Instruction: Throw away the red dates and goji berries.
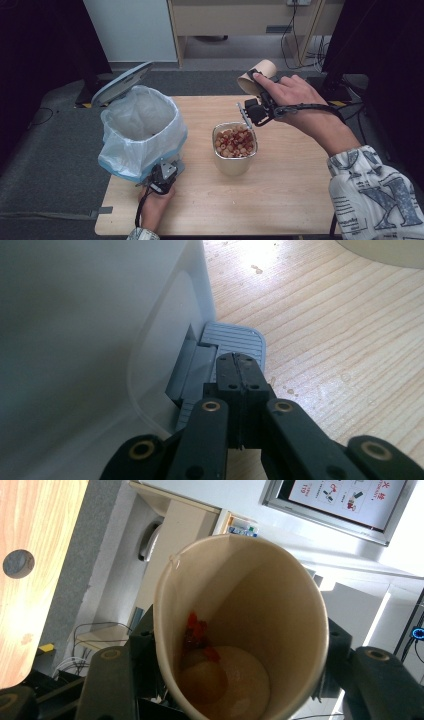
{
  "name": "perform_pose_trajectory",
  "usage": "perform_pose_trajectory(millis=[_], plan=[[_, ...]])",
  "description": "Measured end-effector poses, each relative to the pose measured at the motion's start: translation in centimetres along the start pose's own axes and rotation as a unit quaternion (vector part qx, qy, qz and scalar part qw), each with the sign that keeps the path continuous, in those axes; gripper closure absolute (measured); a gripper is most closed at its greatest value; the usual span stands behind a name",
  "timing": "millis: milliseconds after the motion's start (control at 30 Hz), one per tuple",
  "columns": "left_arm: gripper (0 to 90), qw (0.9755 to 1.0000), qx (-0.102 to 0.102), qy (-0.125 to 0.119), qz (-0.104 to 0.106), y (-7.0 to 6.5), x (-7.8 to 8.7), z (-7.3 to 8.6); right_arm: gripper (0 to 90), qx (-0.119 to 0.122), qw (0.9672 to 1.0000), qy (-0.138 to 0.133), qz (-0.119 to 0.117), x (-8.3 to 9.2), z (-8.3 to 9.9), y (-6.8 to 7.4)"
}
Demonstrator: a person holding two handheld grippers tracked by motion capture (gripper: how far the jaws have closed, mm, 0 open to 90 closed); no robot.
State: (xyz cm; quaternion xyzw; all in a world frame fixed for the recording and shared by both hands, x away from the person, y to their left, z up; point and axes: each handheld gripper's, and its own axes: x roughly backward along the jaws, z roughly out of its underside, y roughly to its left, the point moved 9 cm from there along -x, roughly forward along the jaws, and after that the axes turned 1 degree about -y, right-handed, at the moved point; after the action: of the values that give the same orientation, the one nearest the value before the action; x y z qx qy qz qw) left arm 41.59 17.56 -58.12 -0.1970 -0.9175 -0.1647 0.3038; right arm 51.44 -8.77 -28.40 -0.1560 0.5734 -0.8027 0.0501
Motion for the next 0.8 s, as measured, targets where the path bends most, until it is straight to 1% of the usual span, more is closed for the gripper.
perform_pose_trajectory(millis=[133,333,367,400,467,500,533,567,633,667,700,733,767,800], plan=[[89.2,1.0000,0.000,0.000,0.000,0.0,0.0,0.0,40.1,0.004,1.0000,-0.001,0.000,0.1,0.0,-0.1],[89.2,1.0000,0.000,0.000,0.000,0.0,0.0,0.0,40.4,-0.007,1.0000,0.004,0.006,0.0,0.1,-0.2],[89.2,1.0000,0.001,0.000,0.000,0.0,0.0,0.0,40.6,0.005,0.9999,0.005,0.008,-0.1,-0.1,0.0],[89.2,1.0000,0.002,0.000,0.001,0.0,0.0,0.0,40.9,0.029,0.9995,0.009,0.004,-0.4,-0.4,0.6],[89.2,1.0000,0.000,0.000,0.000,0.0,0.0,0.0,41.3,0.079,0.9967,0.005,-0.017,-0.8,-1.3,2.6],[89.2,1.0000,0.000,0.000,0.000,0.0,0.0,0.0,41.4,0.102,0.9946,0.006,-0.020,-1.0,-1.6,3.3],[89.2,1.0000,0.000,0.000,0.000,0.0,0.0,0.0,41.4,0.102,0.9946,0.006,-0.020,-1.0,-1.6,3.3],[89.2,1.0000,0.000,0.000,0.000,0.0,0.0,0.0,41.4,0.100,0.9947,0.007,-0.025,-1.1,-1.6,3.6],[89.2,1.0000,0.000,0.000,0.001,0.0,0.0,0.0,41.4,0.070,0.9974,0.009,-0.016,-1.0,-1.0,2.6],[89.2,1.0000,0.000,0.000,0.001,0.0,0.0,0.0,41.4,0.070,0.9974,0.009,-0.016,-1.0,-1.0,2.6],[89.2,1.0000,0.001,0.000,0.000,0.0,0.0,0.0,41.4,0.050,0.9986,0.014,-0.009,-0.9,-0.5,1.9],[89.2,1.0000,0.001,0.000,0.000,0.0,0.0,0.0,41.4,0.054,0.9984,0.015,-0.007,-0.8,-0.4,1.9],[89.2,1.0000,0.000,0.000,0.000,0.0,0.0,0.0,41.4,0.064,0.9978,0.013,-0.009,-0.9,-0.6,2.3],[89.2,1.0000,0.000,0.000,0.000,0.0,0.0,0.0,41.4,0.076,0.9969,0.013,-0.015,-1.0,-0.9,2.9]])
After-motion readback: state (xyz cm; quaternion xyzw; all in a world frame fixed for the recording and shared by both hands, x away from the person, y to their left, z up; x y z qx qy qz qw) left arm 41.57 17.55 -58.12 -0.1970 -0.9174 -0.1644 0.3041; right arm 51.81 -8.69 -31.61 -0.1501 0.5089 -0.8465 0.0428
